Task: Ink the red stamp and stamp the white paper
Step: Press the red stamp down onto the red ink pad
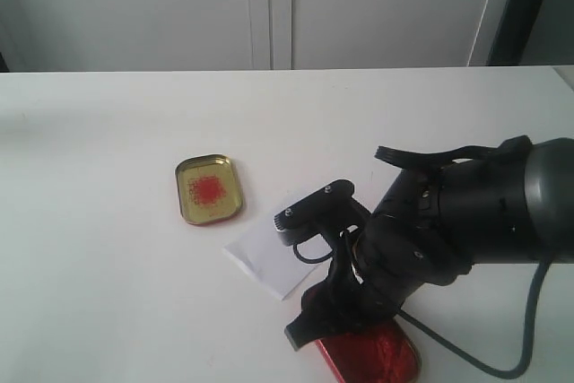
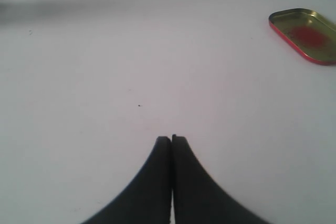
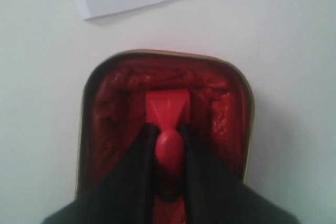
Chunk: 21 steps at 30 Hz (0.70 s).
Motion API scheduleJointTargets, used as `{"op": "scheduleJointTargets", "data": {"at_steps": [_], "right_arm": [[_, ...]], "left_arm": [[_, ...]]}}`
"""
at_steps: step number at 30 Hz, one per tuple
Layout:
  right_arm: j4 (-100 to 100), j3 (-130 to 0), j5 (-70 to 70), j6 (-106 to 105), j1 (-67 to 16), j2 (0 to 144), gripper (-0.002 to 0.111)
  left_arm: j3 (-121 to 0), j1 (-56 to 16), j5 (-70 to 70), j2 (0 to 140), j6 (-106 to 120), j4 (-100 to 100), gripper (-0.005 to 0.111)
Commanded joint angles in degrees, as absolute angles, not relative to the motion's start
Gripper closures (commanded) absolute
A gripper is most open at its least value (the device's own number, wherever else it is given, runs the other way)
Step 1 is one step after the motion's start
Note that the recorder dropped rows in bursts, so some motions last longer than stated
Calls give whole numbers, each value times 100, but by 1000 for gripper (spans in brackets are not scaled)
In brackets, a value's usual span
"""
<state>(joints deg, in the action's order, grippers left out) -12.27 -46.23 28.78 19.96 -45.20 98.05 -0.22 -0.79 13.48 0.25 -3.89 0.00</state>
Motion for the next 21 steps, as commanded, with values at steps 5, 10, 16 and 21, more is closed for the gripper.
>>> {"op": "scheduleJointTargets", "data": {"at_steps": [5, 10, 16, 21], "right_arm": [[-1246, -4453, 3018, 1928, -4514, 10291, 108], [-1246, -4464, 2946, 1981, -4514, 10109, 108], [-1246, -4464, 2849, 2118, -4514, 9663, 108], [-1326, -4464, 2771, 2270, -4514, 9305, 108]], "left_arm": [[0, -76, 1333, 0, -403, 0, 107], [0, -76, 1333, 0, -403, 0, 107], [0, -76, 1333, 0, -403, 0, 107], [0, -76, 1333, 0, -403, 0, 107]]}}
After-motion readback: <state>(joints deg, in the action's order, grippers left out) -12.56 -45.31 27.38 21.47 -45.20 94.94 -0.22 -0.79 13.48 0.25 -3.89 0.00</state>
